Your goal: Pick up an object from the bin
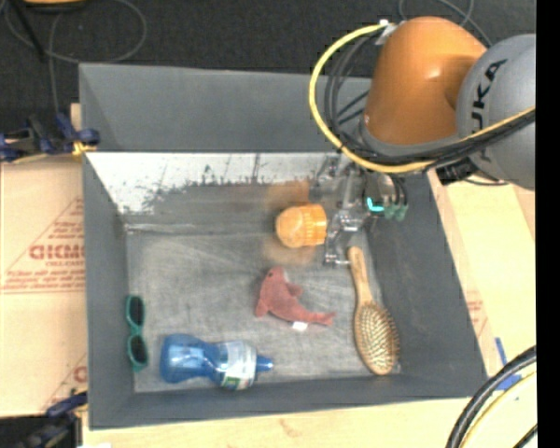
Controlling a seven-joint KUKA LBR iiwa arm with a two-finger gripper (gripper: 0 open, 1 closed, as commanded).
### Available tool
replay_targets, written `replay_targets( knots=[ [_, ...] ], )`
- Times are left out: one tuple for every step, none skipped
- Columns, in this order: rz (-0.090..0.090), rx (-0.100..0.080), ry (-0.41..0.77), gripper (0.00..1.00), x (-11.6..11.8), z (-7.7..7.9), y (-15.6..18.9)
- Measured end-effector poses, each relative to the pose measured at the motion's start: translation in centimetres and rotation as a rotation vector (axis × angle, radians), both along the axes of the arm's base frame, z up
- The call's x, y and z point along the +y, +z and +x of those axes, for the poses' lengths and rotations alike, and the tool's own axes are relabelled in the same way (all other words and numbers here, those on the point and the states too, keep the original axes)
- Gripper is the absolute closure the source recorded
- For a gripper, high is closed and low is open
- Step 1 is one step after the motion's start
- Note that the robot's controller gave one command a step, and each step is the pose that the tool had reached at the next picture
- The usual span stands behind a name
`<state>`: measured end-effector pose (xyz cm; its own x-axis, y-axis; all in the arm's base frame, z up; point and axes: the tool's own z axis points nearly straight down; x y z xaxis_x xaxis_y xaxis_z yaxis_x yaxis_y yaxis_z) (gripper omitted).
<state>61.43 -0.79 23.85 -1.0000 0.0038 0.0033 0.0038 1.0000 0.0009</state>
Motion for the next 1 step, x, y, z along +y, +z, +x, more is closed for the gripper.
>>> replay_targets(
  knots=[
    [0.000,-0.009,0.000,0.00,-0.01,0.12,0.52]
  ],
)
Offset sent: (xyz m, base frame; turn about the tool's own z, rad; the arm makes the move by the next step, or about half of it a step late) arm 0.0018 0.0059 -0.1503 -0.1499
